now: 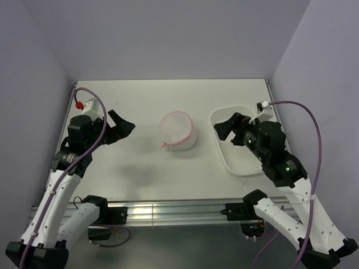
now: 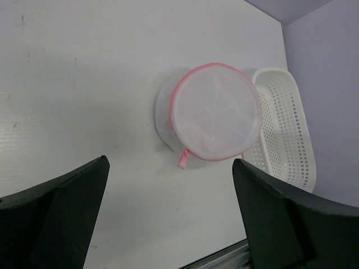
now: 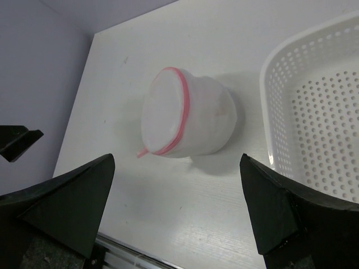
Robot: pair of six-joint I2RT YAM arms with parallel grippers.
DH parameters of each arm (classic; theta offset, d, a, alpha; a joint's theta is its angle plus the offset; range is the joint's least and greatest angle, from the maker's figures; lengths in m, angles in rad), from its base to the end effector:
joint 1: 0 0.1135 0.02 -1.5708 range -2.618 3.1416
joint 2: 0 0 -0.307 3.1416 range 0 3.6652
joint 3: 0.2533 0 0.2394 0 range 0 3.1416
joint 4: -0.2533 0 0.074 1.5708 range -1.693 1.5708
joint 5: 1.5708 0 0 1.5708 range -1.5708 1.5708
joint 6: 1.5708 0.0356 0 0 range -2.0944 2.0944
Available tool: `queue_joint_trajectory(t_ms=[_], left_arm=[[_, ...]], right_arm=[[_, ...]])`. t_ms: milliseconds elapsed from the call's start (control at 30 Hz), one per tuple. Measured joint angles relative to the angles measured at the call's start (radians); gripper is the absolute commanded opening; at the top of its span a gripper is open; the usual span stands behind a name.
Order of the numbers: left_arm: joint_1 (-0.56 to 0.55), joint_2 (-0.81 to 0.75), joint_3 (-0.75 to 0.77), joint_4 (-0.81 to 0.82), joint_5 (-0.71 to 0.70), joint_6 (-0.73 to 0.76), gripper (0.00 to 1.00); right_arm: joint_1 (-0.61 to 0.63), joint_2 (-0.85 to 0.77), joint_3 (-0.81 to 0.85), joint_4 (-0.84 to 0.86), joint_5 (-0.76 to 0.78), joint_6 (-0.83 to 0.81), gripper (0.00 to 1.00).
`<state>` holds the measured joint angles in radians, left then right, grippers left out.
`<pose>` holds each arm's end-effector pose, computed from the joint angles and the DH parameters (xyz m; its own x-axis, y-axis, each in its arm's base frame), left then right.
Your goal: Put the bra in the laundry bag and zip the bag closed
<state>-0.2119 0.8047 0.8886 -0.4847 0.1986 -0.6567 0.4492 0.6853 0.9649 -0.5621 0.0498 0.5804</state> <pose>0.1289 -0.0349 0.3714 -0.5364 -0.4968 -0.6823 0.0711 0.7789 -0.6231 0.0852 0.0391 0.3989 -0.4242 0.4035 -0.8107 -0.1890 0.8361 0.5150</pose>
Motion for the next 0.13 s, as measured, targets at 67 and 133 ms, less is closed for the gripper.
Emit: queue_joint_trajectory(t_ms=[67,133], left_arm=[[0.0,-0.003,0.0,0.0,0.003,0.002,0.99],[0.0,-0.004,0.0,0.0,0.006,0.003,0.99]], right_arm=[[0.0,-0.006,-0.007,0.008,0.006,0.0,1.0],[0.0,-0.011,-0.012,0.011,0.011,0.0,1.0]])
